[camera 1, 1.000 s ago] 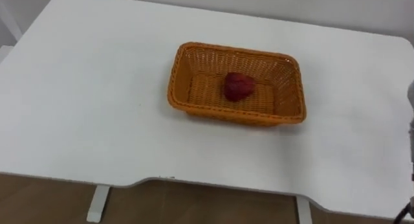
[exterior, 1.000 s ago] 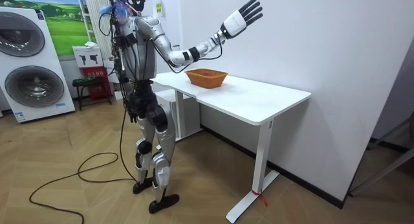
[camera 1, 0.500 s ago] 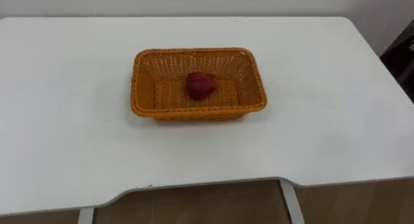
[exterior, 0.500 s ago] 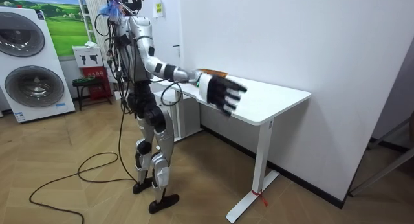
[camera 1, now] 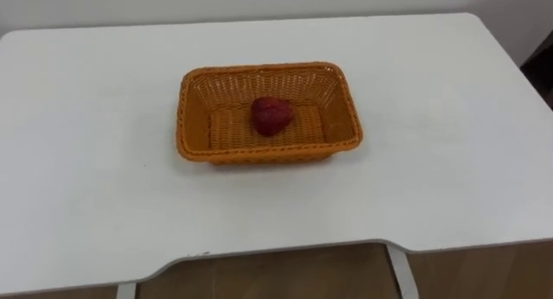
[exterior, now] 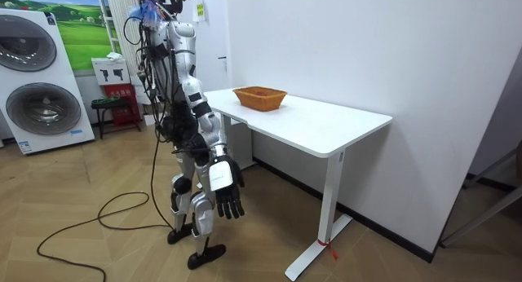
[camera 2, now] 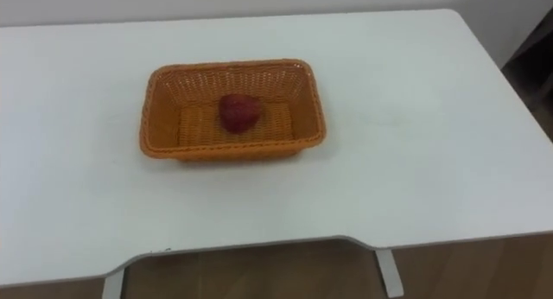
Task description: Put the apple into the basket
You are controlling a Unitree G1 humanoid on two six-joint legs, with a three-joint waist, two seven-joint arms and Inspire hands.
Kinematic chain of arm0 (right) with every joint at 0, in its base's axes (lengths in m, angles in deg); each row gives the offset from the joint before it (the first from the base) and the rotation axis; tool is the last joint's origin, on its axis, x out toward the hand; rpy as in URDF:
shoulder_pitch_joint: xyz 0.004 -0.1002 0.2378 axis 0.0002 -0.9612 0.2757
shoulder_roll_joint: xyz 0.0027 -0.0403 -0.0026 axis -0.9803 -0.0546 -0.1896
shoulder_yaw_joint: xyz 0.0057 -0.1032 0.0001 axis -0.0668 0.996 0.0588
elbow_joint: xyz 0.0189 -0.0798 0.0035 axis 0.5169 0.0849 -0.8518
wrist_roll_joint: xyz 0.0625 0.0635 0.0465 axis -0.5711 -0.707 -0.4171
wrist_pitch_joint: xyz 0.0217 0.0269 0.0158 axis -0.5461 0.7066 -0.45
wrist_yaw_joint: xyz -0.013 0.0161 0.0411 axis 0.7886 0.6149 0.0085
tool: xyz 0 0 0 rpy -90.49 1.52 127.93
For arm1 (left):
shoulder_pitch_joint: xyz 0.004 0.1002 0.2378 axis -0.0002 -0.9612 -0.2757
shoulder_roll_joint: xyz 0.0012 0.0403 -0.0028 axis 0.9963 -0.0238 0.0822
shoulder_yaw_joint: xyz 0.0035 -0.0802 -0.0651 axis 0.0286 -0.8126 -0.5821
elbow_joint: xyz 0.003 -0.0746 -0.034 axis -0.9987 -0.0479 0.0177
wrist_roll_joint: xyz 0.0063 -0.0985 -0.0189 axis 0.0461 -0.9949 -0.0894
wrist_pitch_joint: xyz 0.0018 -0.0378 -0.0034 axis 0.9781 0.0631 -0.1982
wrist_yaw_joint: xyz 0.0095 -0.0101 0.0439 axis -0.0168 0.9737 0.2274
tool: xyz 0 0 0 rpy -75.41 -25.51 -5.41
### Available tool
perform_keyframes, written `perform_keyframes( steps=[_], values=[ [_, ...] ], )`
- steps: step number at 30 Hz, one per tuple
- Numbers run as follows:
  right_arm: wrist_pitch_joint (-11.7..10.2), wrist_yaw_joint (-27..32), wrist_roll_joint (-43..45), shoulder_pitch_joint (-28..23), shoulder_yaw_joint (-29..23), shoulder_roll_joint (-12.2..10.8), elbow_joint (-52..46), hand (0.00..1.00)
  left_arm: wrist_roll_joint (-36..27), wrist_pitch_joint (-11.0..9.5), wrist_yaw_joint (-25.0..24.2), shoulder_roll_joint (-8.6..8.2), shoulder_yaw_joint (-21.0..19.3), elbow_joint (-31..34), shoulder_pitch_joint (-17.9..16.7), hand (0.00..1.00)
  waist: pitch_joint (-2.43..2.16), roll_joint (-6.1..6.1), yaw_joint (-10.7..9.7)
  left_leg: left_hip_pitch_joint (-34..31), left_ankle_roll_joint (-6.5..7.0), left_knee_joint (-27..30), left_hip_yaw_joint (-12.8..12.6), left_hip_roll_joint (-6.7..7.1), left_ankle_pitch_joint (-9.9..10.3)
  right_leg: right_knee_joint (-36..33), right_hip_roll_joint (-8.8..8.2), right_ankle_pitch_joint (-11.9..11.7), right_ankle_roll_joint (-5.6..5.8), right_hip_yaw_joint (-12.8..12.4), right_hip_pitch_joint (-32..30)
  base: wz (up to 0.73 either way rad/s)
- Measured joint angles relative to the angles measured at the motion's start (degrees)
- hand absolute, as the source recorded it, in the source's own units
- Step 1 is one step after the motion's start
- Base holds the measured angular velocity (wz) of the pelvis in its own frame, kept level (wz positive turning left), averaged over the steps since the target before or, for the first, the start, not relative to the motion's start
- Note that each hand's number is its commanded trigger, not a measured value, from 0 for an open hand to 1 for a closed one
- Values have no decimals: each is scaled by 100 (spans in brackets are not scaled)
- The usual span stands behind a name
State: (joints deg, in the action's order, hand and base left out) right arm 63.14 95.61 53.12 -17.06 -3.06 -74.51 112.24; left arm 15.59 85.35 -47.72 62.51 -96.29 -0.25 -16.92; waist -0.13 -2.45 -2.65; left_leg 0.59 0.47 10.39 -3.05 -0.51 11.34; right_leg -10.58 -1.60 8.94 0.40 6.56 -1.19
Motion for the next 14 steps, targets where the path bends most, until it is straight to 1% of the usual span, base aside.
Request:
perform_keyframes(
  steps=[1,3,4,5,8,10,14],
  values=[
    [63,-220,218,-23,209,-57,121,0,10,22,0,-2,0,-17,-20,0,-1,23,51,14,0,0,1,-2,0,2,3,0,0,3,18,0],
    [126,-525,571,-29,458,-134,333,0,31,31,1,-21,-1,-61,-24,0,-4,40,102,23,0,1,13,-2,0,10,0,0,-1,33,41,5],
    [212,-702,807,-70,573,-178,373,0,69,37,1,-40,0,-83,-25,0,5,40,145,27,1,1,15,-1,1,12,-3,0,0,44,52,7],
    [224,-783,915,-76,641,-195,401,0,73,41,0,-46,2,-93,-13,0,11,73,157,33,3,1,18,-1,3,14,-4,0,0,47,56,0],
    [275,-1117,1528,7,1068,-240,455,0,66,111,6,-58,54,-126,-70,0,30,104,222,48,9,-38,16,-3,8,4,2,1,0,31,63,0],
    [335,-1328,1908,66,1334,-268,484,0,61,132,30,-60,66,-130,-65,0,35,138,262,75,10,-60,23,-5,8,8,4,0,0,43,88,0],
    [336,-1568,2145,122,1570,-294,491,0,56,134,64,-65,139,-197,-46,0,28,149,293,105,10,-70,54,-5,8,71,3,-1,0,91,166,5]
  ],
)
